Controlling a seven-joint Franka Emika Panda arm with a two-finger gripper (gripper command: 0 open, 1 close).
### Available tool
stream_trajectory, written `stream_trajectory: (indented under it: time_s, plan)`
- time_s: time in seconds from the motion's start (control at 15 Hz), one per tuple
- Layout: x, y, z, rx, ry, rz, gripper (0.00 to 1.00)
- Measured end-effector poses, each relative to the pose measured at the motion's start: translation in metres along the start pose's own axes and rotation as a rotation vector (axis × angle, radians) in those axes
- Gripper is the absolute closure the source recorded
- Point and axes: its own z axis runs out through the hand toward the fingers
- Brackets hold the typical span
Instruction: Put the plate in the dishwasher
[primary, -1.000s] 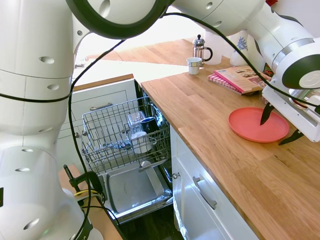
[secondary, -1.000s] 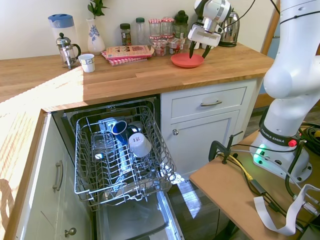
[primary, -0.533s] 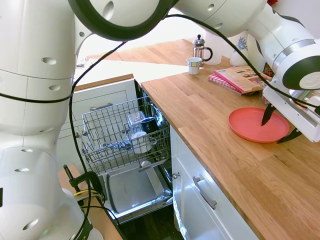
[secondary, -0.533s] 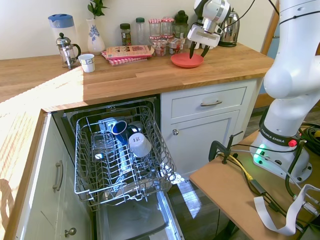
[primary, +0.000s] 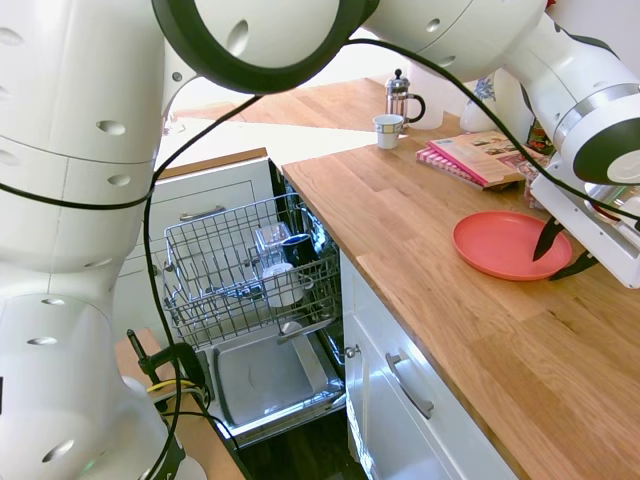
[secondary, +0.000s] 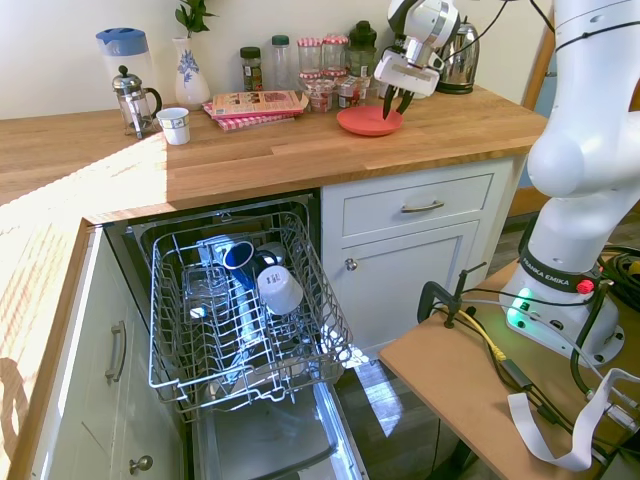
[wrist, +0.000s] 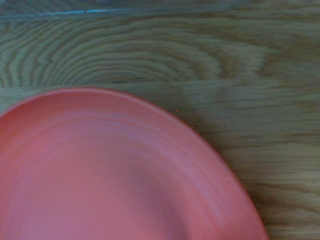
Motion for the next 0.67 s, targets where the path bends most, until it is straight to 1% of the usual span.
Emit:
stream_trajectory:
  time_s: [0.67]
  plan:
    - [-0.009, -0.013, 0.006, 0.006, -0.022, -0.019, 1.0]
